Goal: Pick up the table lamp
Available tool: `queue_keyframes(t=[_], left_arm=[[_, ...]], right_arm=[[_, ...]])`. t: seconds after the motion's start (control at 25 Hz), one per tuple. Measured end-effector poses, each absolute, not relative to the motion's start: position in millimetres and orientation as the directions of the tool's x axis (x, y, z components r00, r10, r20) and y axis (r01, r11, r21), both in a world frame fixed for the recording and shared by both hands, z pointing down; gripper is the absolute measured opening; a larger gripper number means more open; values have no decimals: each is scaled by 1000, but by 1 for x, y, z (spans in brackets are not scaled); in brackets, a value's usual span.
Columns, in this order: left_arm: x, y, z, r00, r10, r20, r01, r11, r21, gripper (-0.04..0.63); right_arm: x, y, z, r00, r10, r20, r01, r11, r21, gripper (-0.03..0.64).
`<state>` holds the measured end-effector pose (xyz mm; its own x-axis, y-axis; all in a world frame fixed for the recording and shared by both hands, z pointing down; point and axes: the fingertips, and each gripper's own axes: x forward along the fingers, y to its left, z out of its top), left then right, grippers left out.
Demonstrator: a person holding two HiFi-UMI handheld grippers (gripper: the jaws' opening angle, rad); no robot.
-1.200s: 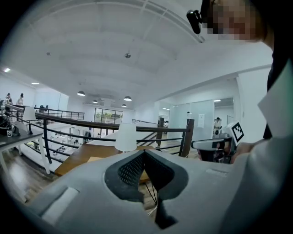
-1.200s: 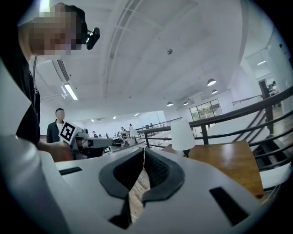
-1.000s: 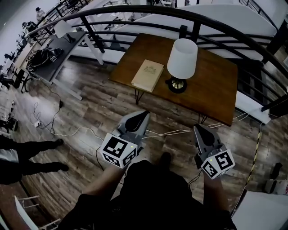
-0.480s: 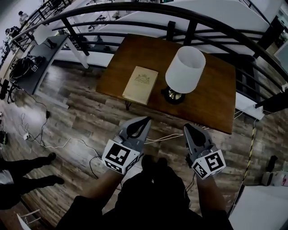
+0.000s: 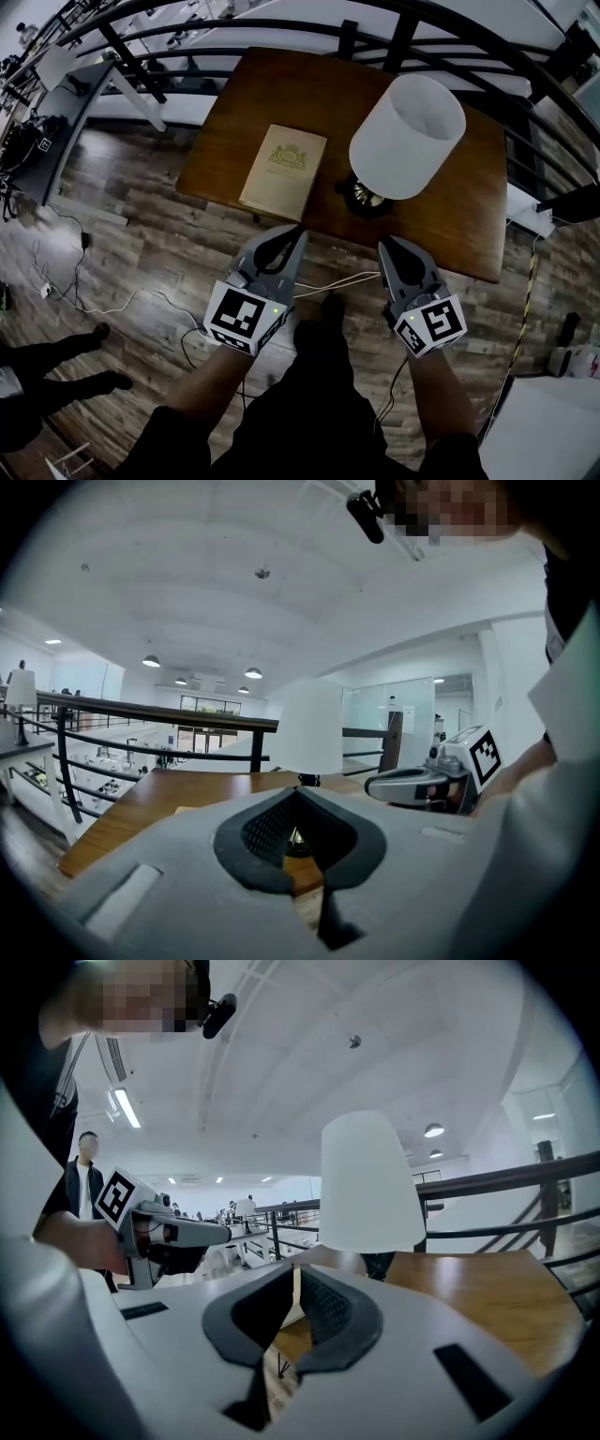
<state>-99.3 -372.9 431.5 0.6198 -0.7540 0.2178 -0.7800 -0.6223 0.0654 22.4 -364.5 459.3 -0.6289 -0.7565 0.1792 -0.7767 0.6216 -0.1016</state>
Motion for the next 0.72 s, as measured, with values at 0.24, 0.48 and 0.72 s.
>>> queue_keyframes(t=[0.24,0.48,0.72], left_arm=[[-87,-403,469,628,-745,224,-773,-631,65,8],[-72,-426,501,634,-740,226,-764,-644,37,8],[-64,-442,516,633,-736,241,-765,-643,48,8]], right_arm=[[33,-404,499,-583,-791,184,-812,578,-88,18],[37,-431,530,-548,-821,159,-836,543,-78,20],[38,-451,549,-520,-838,163,-854,515,-77,74]])
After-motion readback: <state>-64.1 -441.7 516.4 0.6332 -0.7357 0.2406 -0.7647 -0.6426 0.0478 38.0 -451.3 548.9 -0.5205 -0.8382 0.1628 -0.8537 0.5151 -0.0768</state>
